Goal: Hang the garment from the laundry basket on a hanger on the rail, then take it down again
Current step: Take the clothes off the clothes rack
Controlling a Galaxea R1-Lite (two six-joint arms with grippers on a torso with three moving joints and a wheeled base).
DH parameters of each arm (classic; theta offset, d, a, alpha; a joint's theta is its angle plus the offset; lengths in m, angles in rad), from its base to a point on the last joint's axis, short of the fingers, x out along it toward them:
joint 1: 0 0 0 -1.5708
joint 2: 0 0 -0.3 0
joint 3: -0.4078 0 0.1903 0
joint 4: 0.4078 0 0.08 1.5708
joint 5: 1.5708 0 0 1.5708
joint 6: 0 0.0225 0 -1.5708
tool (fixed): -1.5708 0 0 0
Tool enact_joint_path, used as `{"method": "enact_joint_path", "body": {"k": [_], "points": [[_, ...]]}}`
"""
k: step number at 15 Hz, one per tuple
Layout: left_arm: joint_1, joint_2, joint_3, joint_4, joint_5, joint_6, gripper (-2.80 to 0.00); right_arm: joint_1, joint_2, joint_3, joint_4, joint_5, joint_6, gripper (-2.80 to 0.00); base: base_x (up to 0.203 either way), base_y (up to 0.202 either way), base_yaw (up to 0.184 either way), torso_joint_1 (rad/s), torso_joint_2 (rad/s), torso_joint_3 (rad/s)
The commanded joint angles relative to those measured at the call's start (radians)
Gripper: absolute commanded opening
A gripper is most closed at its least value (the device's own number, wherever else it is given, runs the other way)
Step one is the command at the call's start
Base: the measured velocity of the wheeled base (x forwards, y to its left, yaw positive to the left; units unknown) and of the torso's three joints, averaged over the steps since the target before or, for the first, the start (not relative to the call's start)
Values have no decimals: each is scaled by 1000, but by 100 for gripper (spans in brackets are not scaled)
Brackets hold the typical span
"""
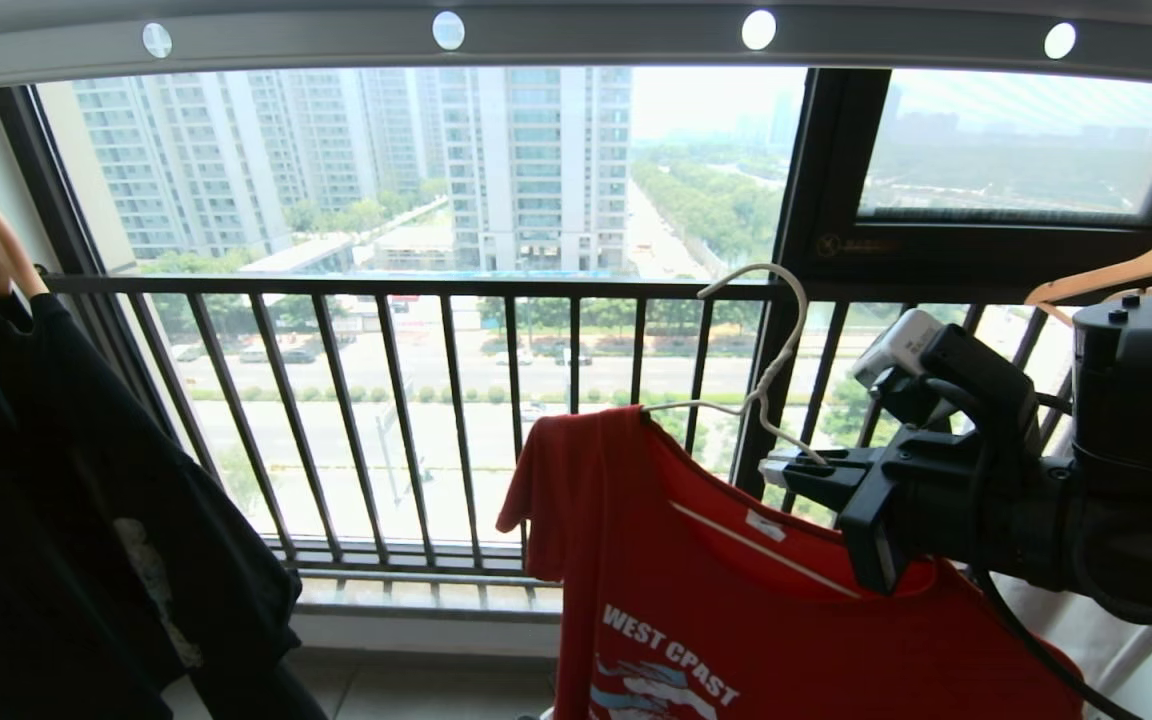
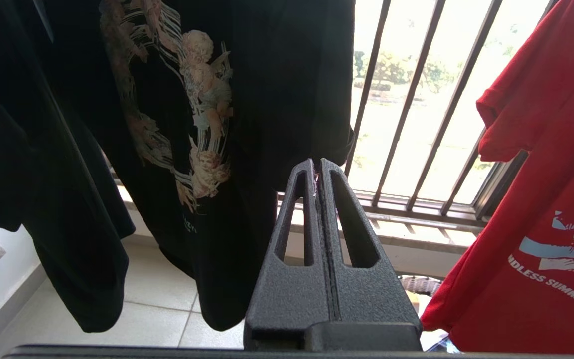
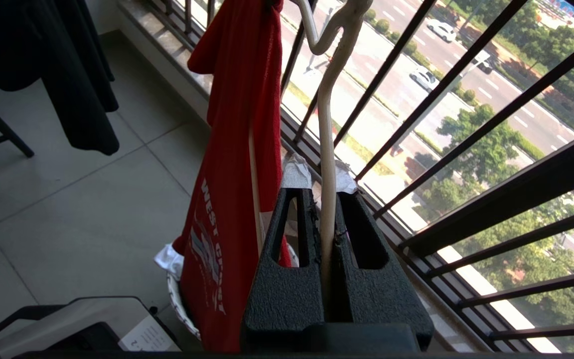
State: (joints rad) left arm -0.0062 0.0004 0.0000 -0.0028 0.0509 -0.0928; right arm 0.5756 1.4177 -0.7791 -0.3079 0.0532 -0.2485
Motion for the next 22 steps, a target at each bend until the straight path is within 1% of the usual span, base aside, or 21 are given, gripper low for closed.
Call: {"method": "enact_joint_path", "body": {"k": [1, 9, 11, 13, 16, 17, 18, 19, 21, 22], "points": [[0, 0, 0, 0, 1, -1, -280, 0, 6, -2, -2, 0, -2, -280, 0, 0, 0, 0, 0, 0], [0, 0, 0, -3, 3, 0, -280, 0, 9, -5, -4, 2, -2, -280, 0, 0, 0, 0, 0, 0], [0, 22, -37, 5, -5, 23, -280, 0, 6, -3, -4, 2, 0, -280, 0, 0, 0, 0, 0, 0], [-1, 142, -156, 2, -12, 22, -280, -2, 5, -3, -4, 2, 0, -280, 0, 0, 0, 0, 0, 0], [-26, 393, -437, -1, -27, 12, -280, -14, -14, -6, -4, 2, 10, -280, 0, 0, 0, 0, 0, 0], [-33, 487, -522, -2, -45, 10, -280, -20, -19, -6, -4, 2, 12, -280, 0, 0, 0, 0, 0, 0], [-39, 579, -598, -2, -79, 9, -280, -28, -23, -6, -4, 2, 12, -280, 0, 0, 0, 0, 0, 0], [-44, 661, -665, -3, -136, 7, -280, -35, -23, -6, -4, 2, 12, -280, 0, 0, 0, 0, 0, 0], [-62, 803, -761, -4, -299, -6, -280, -45, -20, -6, -4, 2, 14, -280, 0, 0, 0, 0, 0, 0], [-85, 876, -790, -5, -353, -15, -280, -46, -14, -5, -4, 2, 14, -280, 0, 0, 0, 0, 0, 0]]}}
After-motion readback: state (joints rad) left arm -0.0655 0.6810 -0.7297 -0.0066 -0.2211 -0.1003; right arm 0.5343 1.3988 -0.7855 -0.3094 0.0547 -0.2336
